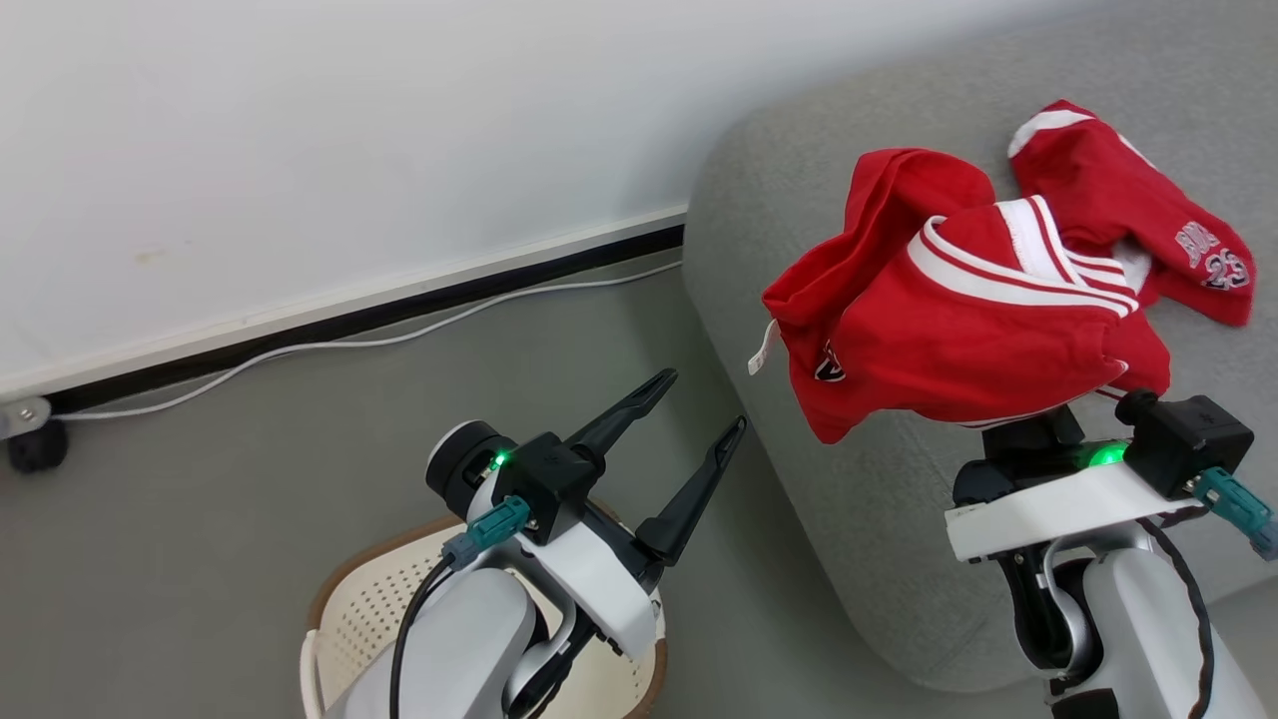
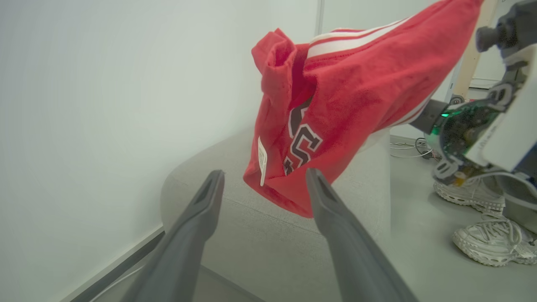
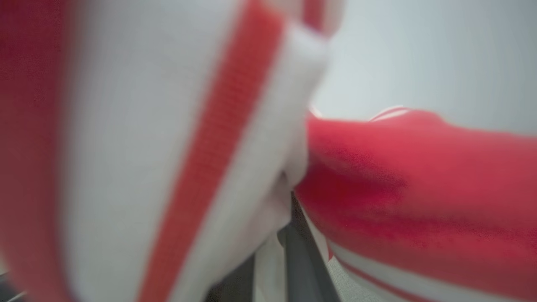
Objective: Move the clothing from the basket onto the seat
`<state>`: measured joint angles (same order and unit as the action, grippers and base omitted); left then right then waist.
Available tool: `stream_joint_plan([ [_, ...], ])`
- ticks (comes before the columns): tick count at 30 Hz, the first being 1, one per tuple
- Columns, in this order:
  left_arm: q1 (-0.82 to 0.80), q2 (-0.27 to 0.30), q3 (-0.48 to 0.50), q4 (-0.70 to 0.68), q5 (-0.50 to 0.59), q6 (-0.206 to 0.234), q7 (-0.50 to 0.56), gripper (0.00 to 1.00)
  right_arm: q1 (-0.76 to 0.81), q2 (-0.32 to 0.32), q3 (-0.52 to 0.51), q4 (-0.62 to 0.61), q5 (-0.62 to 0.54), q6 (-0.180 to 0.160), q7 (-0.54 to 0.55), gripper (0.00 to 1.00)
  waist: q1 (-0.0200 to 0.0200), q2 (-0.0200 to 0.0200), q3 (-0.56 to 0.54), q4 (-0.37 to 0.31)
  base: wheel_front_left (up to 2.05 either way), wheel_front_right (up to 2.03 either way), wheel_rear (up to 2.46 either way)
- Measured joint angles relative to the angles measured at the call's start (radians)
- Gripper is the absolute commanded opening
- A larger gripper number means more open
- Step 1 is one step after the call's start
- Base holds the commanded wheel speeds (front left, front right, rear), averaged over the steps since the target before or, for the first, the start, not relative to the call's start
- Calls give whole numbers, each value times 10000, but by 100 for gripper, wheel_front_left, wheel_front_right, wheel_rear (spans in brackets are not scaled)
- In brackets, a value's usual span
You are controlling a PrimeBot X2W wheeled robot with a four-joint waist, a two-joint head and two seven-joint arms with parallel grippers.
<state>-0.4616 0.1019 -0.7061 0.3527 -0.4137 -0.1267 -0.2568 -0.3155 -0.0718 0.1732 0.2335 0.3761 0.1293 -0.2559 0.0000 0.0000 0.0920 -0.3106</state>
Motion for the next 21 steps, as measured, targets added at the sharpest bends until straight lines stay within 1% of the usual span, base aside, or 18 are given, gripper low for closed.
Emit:
stream_joint_plan([
  [8,75,71,-61,-27,4,0,0,100,266,-4,-165,-313,0,0,0,0,0,0,-57,-1280,0,0,0],
  [13,78,71,-134,-71,19,0,0,100,500,-23,-458,-627,2,0,0,0,0,0,-48,-2004,0,0,0],
  [16,77,44,-378,-111,17,0,0,100,771,-25,-934,-918,2,0,0,0,0,0,28,-2208,0,0,0],
  [21,73,71,-550,-123,15,0,0,100,1221,36,-1415,-1356,-92,0,0,0,0,0,129,-2284,0,0,0],
])
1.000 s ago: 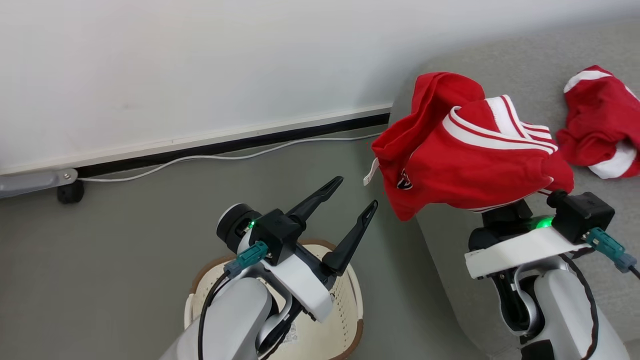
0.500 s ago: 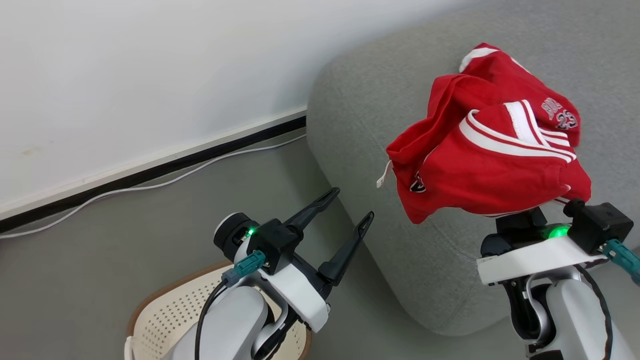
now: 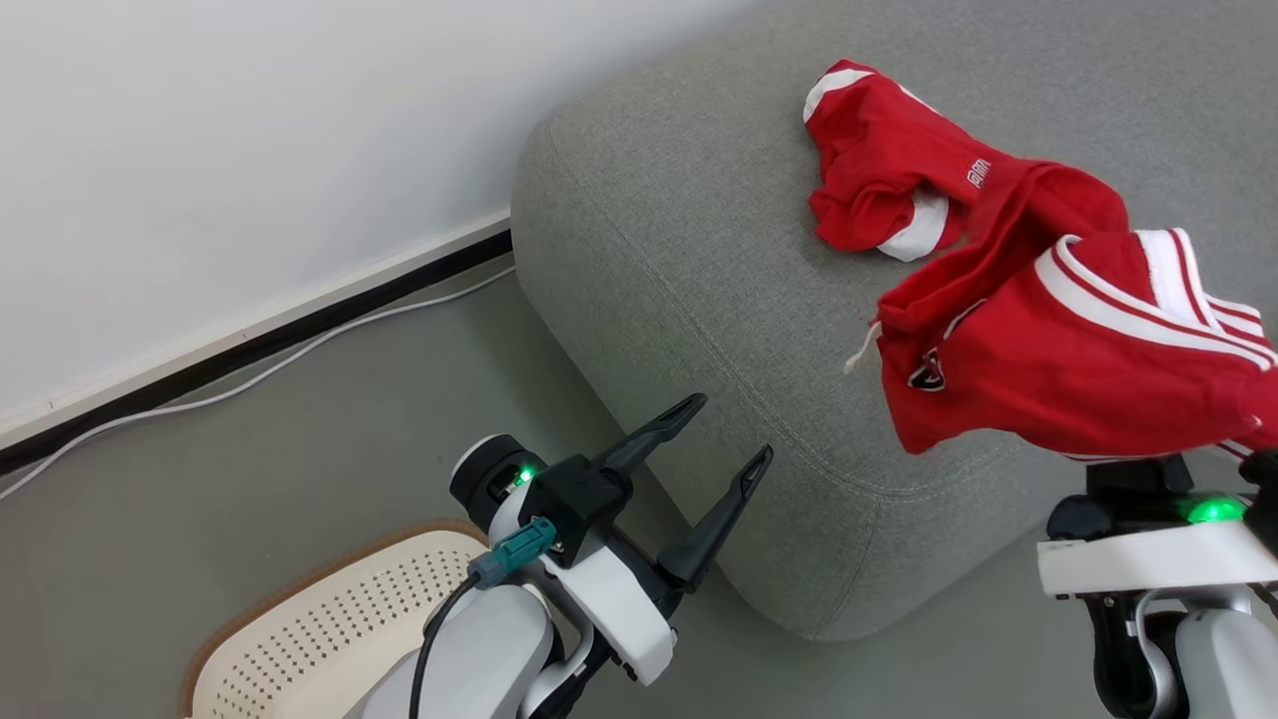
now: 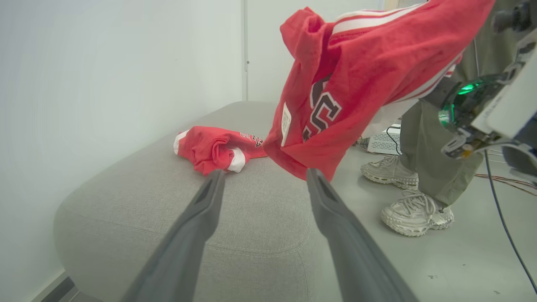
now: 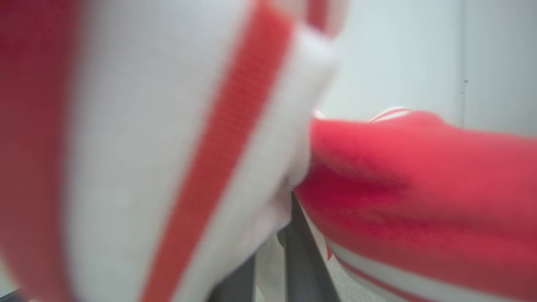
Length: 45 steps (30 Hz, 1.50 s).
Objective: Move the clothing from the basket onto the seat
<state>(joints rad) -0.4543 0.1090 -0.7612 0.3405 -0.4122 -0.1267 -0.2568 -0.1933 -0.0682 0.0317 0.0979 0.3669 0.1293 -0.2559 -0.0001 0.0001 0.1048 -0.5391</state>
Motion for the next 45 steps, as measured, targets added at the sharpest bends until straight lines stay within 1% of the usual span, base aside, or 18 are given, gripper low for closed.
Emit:
stream_joint_plan([
  [4,-18,42,-63,-67,0,0,0,100,409,98,-487,-326,-56,0,0,0,0,0,168,-30,0,0,0],
  [9,-23,288,-98,-245,0,0,0,100,296,186,-800,-362,-213,0,0,0,1,0,524,-52,0,0,0],
  [15,-101,748,-314,-389,2,0,0,100,-1067,171,-1277,-111,-468,0,0,0,1,0,1220,-52,0,0,0],
  [22,-727,1327,-863,-708,-2,0,0,100,-2607,42,-2038,456,-905,0,0,0,0,0,2339,280,0,0,0],
  [23,-1042,1542,-1072,-821,-13,0,0,100,-3348,13,-2587,880,-1141,0,0,0,0,0,2855,474,0,0,0],
  [29,-1514,1816,-1344,-976,-107,0,0,100,-4750,-167,-3910,2021,-1459,0,0,0,1,-1,3751,957,0,0,0],
  [30,-1615,1946,-1358,-993,-117,0,0,100,-5253,-328,-4324,2334,-1616,0,0,0,0,0,4001,1128,0,0,0],
  [36,-1810,2211,-1446,-1041,-136,0,0,100,-6829,-1028,-5058,3701,-2176,0,0,0,1,0,4653,1492,0,0,0],
  [41,-2013,2263,-1517,-1131,-178,0,0,100,-7972,-1513,-6084,4753,-2796,0,0,0,0,0,5098,1725,0,0,0],
  [45,-2113,2414,-1559,-1175,-192,0,-2,100,-8891,-1990,-6851,5432,-3557,0,0,0,1,0,5461,1904,0,0,0],
])
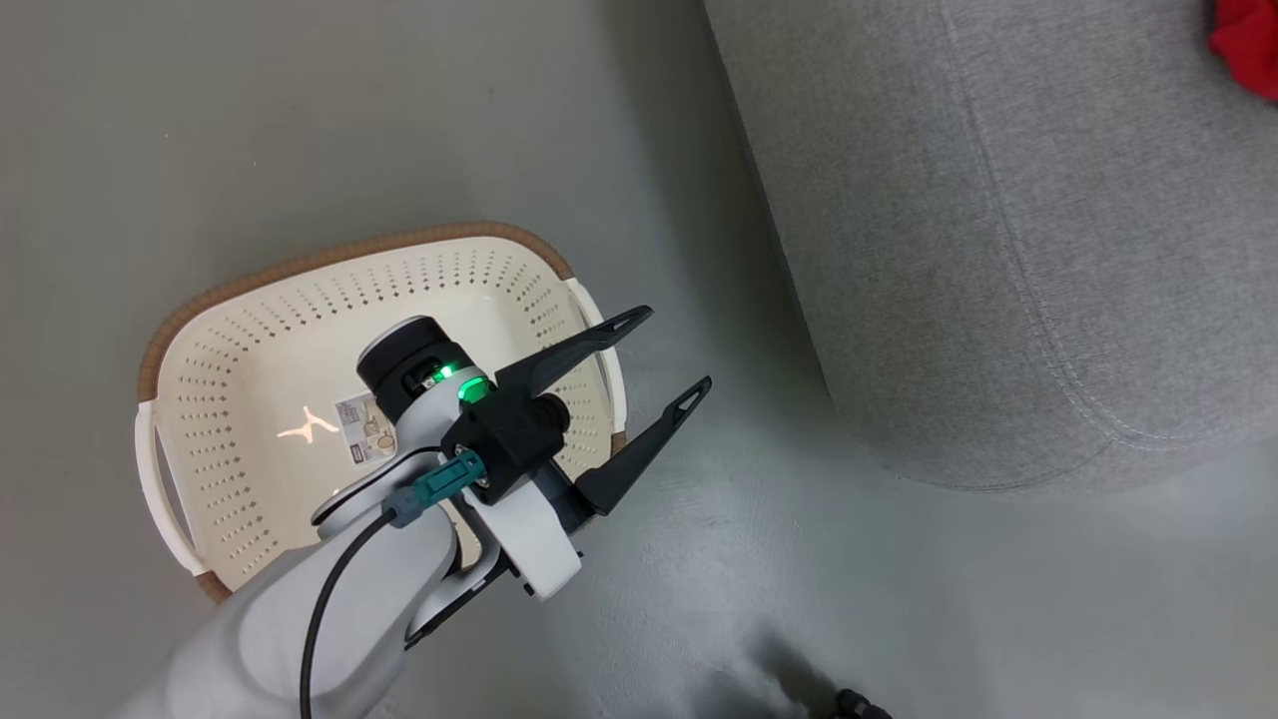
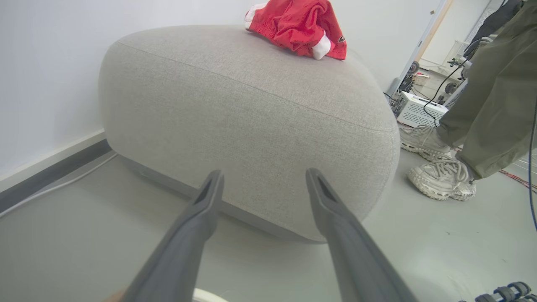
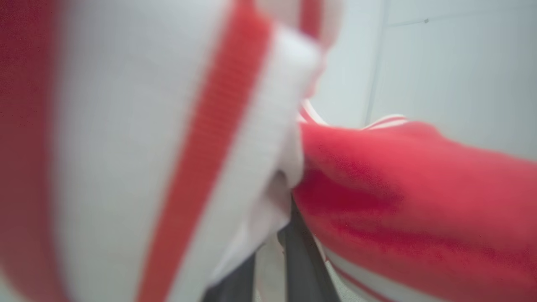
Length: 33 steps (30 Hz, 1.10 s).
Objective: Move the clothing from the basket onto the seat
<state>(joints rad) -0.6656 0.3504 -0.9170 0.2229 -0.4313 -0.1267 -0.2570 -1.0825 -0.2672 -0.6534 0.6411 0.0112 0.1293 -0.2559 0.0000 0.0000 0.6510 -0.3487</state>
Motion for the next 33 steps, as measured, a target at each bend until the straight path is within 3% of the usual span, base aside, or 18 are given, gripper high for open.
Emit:
stream_joint_plan([
  [9,-35,203,6,-77,-12,0,0,100,-1609,-56,-2104,228,-1672,0,322,0,0,0,869,399,0,0,0],
  [19,-35,278,56,-157,-12,0,2,100,-2271,913,-4263,-1427,-3076,2,1127,0,0,0,1426,1086,0,0,0],
  [26,-34,150,127,-159,-12,0,0,100,-2233,1733,-4918,-1776,-3392,0,1465,0,0,0,1662,1437,0,0,0],
  [27,-34,136,125,-159,-13,0,0,100,-2182,1797,-4961,-1766,-3379,2,1540,36,0,0,1666,1480,0,0,0],
  [28,-34,121,140,-161,-13,0,2,100,-2122,1827,-4951,-1743,-3361,2,1546,84,0,0,1665,1521,0,0,0],
  [29,-34,102,171,-163,-13,0,0,100,-2000,1831,-4851,-1724,-3361,0,1584,100,0,0,1657,1557,0,0,0],
  [33,-34,2,259,-176,-13,0,0,100,-1409,1866,-4403,-1609,-3208,0,1590,100,-1,0,1497,1655,0,0,0],
])
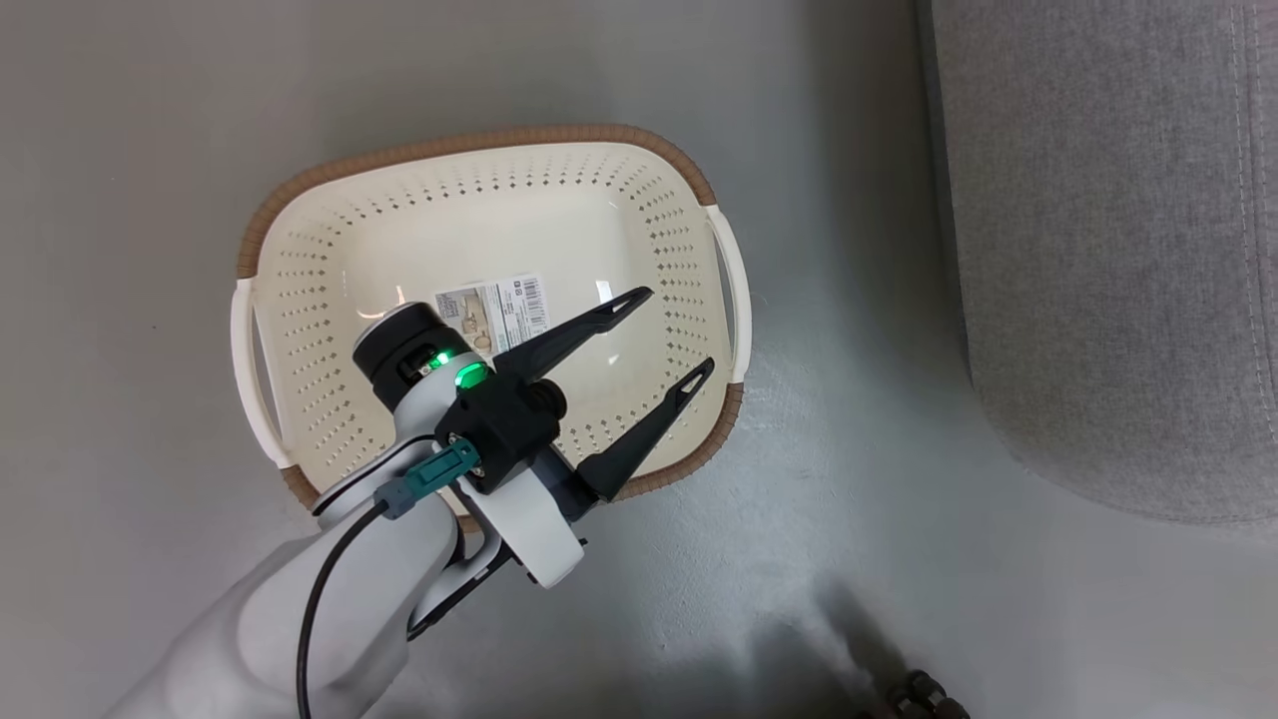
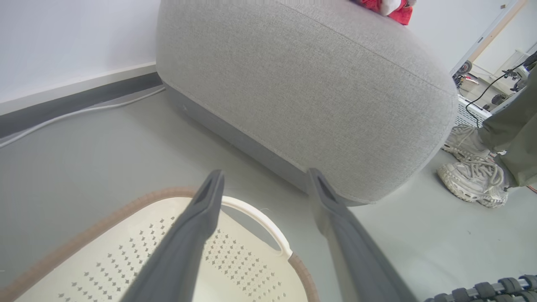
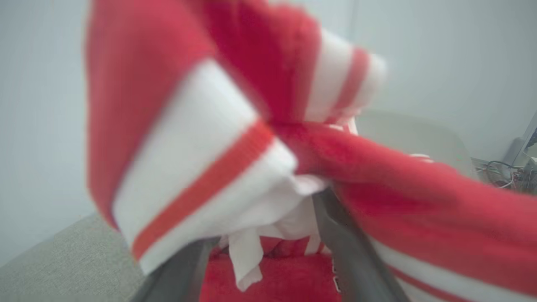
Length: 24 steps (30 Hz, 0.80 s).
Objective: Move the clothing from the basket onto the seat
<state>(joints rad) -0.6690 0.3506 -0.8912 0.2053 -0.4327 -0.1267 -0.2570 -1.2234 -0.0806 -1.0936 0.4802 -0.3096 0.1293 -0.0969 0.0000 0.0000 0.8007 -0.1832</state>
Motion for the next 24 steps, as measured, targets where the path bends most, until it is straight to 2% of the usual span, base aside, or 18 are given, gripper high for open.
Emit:
stream_joint_plan([
  [6,0,-303,115,-10,0,0,0,100,812,-165,825,364,464,0,-102,100,0,0,-375,113,0,0,0],
  [14,99,-731,280,88,-12,0,0,100,1529,-1524,2182,2604,1498,0,-823,100,0,0,-1250,239,0,0,0],
  [19,365,-1003,454,295,-82,0,0,100,2331,-1889,2957,3835,1988,0,-1277,100,0,0,-1964,352,0,0,0],
  [24,844,-1241,715,487,-94,0,2,100,3030,-2098,3764,4468,2604,0,-1482,100,0,0,-2734,511,0,0,0],
])
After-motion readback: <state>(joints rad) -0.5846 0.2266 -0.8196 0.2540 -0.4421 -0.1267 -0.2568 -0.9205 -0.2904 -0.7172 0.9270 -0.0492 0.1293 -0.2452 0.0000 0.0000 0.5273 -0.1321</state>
